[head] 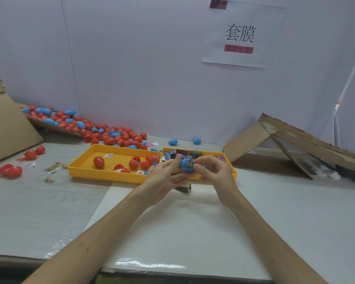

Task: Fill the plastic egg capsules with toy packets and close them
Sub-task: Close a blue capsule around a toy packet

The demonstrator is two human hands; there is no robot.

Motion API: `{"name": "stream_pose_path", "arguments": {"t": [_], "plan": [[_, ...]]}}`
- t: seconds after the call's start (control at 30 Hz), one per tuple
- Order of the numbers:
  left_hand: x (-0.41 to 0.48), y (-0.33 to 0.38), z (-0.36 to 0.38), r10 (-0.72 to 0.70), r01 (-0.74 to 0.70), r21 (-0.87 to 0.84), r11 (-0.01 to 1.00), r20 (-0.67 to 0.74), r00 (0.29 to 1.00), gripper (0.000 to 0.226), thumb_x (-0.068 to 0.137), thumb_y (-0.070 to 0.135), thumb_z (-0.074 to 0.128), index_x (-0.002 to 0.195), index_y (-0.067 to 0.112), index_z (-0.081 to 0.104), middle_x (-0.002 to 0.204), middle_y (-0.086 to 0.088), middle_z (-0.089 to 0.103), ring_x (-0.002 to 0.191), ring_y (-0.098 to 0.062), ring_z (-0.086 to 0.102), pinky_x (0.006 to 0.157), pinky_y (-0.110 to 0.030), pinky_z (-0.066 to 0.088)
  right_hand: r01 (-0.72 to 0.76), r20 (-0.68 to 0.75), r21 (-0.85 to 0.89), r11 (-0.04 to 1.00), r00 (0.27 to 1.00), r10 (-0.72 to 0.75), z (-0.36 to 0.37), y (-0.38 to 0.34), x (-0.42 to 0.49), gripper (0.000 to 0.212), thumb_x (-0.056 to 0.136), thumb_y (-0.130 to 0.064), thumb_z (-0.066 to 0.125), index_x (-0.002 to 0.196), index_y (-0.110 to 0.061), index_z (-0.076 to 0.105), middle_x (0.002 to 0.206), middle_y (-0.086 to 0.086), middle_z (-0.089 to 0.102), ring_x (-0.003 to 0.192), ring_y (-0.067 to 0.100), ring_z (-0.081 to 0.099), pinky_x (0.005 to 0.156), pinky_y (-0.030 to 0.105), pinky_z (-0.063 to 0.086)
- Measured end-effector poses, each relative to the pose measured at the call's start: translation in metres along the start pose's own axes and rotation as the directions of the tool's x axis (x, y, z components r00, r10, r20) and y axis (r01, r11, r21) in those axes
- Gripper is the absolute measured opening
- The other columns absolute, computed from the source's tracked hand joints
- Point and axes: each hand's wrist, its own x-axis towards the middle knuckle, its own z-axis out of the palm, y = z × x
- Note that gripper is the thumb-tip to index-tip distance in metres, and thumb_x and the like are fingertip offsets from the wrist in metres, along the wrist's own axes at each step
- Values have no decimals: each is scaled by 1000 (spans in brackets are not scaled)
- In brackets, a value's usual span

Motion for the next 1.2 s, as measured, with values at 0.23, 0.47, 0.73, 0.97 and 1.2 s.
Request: {"name": "stream_pose_path", "arguments": {"t": [0.23,0.47,0.73,0.97,1.2], "plan": [[-3,2,2,-2,1,6,1000,16,1000,46,101,39,55,131,4,55,120,-18,73,112,-30,71,84,-28,59,2,-50,-71,997,999,-5,2,0,0,18,69,-33,83,84,-27,76,90,1,77,82,12,72,68,24,56],[-5,4,5,-8,6,66,998,39,999,40,103,36,53,130,7,58,119,-18,73,113,-30,71,87,-30,59,-6,-46,-74,997,999,3,-1,0,0,14,76,-29,78,86,-19,77,83,0,77,76,9,71,65,20,54],[-6,5,11,17,-12,162,987,-26,1000,54,93,48,54,123,4,63,108,-19,76,100,-31,75,83,-32,62,-109,78,-2,994,991,109,-3,-3,0,34,81,-29,74,114,-20,71,105,7,76,96,23,73,75,29,59],[-3,6,12,126,-114,151,982,-67,990,61,88,55,56,112,0,59,94,-23,76,82,-30,76,71,-31,61,-195,88,244,950,980,179,-9,-11,3,17,83,-21,71,99,-20,75,96,6,74,82,19,71,71,27,55],[-3,14,3,271,-236,173,956,-218,938,31,104,27,50,88,7,69,89,-21,76,84,-33,75,76,-34,61,-237,-128,553,798,923,363,-32,-11,13,17,97,-13,59,111,-12,67,97,-1,74,85,13,73,75,23,53]]}}
